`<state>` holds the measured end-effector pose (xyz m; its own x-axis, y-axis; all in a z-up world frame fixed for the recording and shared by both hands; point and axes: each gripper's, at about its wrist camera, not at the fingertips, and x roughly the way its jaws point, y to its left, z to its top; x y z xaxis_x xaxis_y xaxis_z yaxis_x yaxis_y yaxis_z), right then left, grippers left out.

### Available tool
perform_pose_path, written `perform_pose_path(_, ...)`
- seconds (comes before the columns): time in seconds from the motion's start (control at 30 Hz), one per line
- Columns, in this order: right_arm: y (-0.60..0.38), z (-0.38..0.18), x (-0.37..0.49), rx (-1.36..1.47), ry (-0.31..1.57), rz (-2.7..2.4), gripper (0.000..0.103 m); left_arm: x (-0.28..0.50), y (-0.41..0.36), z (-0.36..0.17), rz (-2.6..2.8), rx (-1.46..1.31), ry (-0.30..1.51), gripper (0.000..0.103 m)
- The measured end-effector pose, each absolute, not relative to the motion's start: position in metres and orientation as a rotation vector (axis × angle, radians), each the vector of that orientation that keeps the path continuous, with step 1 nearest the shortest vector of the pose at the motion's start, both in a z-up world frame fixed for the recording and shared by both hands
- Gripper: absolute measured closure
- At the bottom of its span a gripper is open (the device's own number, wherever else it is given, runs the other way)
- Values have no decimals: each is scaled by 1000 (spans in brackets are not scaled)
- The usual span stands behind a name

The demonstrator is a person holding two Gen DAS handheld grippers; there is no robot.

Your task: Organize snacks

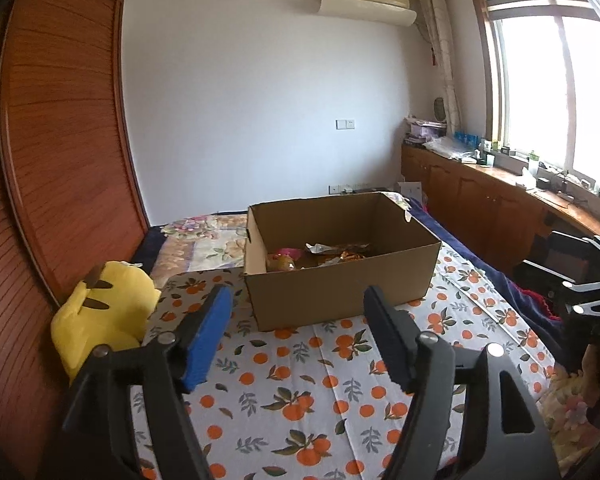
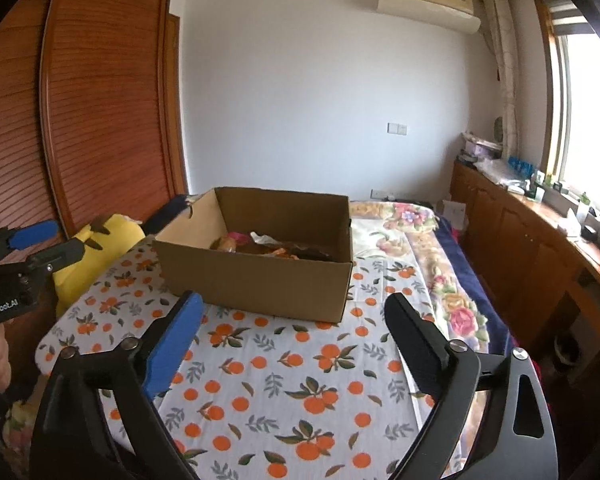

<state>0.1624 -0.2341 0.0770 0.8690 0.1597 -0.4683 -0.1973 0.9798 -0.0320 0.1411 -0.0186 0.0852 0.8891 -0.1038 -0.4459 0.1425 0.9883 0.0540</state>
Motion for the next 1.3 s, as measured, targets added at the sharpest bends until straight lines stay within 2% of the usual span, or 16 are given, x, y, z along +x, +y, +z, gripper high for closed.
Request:
perform_pose_path(0.07, -234, 78, 158, -74, 478, 187, 0, 135, -16, 86, -119, 89, 454, 26)
perform_pose_path(0.13, -233, 79, 154, -75, 479, 188, 0, 129, -12, 87, -113, 85, 445, 23)
perform_pose_path(0.37, -233, 78, 144, -58, 483, 175, 0, 107, -13, 85, -104, 103, 408, 0)
perform_pose_path(1.3, -237, 51, 80, -18, 468, 95, 0, 49, -6, 49, -33, 32, 447, 0)
